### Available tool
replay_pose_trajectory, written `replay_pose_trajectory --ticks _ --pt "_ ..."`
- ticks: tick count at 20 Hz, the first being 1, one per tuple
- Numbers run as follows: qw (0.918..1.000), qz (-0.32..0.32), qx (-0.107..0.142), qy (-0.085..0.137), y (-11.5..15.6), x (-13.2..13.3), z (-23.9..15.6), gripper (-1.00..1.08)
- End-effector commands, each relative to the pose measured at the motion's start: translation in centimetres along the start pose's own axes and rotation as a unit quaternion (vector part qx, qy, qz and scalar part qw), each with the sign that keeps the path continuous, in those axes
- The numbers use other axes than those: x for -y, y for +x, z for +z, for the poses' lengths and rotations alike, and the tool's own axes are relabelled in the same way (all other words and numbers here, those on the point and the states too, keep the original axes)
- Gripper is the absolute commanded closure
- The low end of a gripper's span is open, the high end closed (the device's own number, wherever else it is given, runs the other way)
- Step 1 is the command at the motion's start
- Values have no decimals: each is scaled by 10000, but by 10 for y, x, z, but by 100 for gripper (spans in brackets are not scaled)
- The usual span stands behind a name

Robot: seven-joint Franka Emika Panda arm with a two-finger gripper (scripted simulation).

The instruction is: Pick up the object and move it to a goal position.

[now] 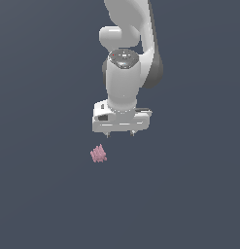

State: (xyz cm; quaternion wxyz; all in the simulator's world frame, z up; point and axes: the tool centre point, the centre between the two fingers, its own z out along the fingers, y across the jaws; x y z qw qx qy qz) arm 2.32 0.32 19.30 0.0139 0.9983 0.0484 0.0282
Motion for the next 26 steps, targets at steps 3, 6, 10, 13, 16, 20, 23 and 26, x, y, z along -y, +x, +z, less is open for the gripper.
replay_pose_trajectory --ticks 3,6,10,13,16,20,23,26 --pt "9999 -134 24 5 1 -8 7 -92" --pt "9996 -277 47 12 2 -16 15 -92" --pt "9986 -528 86 29 3 -30 28 -92" --pt "9970 -763 120 50 3 -43 41 -92" --pt "9946 -1027 156 78 3 -58 56 -92" --pt "9908 -1334 193 119 1 -75 73 -92" --pt "9881 -1515 212 146 0 -86 83 -92" --pt "9858 -1656 226 169 -1 -94 91 -92"
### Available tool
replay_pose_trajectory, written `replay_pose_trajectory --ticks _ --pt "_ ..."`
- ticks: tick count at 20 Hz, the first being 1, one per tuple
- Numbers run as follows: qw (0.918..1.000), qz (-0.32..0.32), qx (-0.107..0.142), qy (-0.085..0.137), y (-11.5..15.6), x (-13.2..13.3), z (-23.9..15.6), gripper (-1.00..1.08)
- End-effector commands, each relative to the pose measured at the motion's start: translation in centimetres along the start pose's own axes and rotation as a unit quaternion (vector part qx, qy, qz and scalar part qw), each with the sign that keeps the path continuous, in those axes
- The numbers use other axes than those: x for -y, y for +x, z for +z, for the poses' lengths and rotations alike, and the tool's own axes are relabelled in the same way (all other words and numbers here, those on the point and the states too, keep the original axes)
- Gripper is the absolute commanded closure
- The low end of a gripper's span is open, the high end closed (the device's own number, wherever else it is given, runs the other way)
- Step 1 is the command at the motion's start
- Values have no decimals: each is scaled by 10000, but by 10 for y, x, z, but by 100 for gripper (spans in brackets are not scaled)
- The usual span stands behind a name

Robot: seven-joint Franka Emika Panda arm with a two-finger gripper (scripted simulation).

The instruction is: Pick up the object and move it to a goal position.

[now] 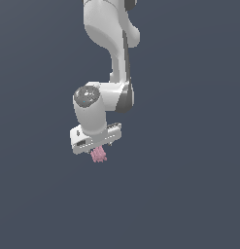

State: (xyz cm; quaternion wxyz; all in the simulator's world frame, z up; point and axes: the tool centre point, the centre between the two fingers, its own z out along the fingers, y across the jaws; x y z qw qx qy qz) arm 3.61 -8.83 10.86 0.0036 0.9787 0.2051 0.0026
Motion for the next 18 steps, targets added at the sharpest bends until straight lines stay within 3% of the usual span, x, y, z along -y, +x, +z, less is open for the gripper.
replay_pose_trajectory --ticks 1,18 --pt "9999 -121 6 17 -2 -6 6 -92" --pt "9997 -257 18 40 -7 -12 38 -92"
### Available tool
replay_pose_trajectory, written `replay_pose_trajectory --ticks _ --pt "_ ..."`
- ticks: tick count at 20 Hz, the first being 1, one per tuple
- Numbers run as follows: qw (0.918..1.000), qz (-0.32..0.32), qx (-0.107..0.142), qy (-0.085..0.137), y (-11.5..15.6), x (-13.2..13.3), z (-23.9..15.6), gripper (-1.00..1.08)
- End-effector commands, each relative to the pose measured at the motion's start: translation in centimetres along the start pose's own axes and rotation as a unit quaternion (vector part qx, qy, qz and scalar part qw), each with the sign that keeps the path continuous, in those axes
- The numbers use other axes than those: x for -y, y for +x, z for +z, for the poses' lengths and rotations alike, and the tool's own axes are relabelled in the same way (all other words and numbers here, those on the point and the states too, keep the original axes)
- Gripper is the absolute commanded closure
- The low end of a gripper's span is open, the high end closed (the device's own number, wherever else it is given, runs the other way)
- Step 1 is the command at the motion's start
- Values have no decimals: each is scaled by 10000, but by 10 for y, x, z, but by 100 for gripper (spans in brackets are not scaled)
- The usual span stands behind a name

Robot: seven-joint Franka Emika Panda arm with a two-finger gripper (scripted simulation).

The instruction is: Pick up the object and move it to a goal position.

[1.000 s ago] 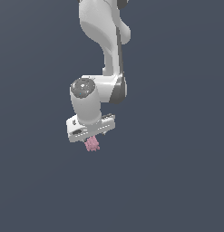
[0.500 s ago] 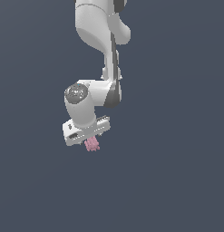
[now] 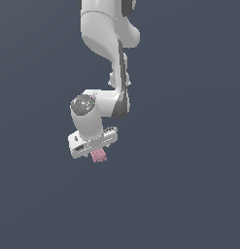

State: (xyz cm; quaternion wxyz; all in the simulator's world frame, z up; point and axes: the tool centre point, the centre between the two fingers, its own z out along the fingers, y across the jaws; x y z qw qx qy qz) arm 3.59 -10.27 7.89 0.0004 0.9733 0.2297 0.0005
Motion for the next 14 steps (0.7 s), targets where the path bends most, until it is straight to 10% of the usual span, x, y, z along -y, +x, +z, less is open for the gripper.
replay_pose_trajectory --ticks 1,10,11,14 --pt "10000 -4 5 4 -1 0 14 -92" --pt "10000 -11 4 5 0 0 34 -92" --pt "10000 -11 4 5 0 0 34 108" --pt "10000 -11 4 5 0 0 34 108"
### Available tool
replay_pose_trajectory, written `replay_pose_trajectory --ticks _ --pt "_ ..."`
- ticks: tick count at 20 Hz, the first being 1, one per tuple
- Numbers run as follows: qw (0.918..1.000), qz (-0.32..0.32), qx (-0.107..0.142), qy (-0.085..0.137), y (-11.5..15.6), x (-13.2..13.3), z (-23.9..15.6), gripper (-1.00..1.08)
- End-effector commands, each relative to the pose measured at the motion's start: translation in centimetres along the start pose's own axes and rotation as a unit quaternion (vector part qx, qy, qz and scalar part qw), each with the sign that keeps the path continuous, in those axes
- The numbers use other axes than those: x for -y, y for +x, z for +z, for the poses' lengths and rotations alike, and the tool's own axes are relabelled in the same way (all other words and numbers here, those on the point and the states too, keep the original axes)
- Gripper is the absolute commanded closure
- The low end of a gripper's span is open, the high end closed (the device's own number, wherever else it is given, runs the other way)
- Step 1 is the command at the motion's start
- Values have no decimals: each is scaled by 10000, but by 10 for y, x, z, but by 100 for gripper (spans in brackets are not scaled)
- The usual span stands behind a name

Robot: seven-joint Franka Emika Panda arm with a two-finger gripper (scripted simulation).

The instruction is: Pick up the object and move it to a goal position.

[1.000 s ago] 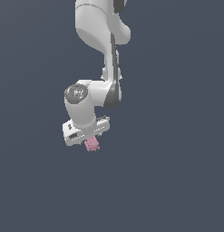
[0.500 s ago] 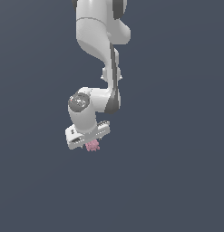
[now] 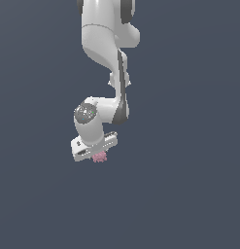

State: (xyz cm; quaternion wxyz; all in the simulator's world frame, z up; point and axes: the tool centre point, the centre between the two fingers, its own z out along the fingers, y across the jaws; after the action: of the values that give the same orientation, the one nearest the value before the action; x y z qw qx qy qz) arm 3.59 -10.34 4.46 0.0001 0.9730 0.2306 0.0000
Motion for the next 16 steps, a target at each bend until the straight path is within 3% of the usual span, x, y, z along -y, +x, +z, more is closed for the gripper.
replay_pose_trajectory --ticks 1,10,16 --pt "10000 -2 0 1 0 0 0 108" --pt "10000 -2 0 1 1 2 -2 108" --pt "10000 -2 -1 -1 8 17 -22 108"
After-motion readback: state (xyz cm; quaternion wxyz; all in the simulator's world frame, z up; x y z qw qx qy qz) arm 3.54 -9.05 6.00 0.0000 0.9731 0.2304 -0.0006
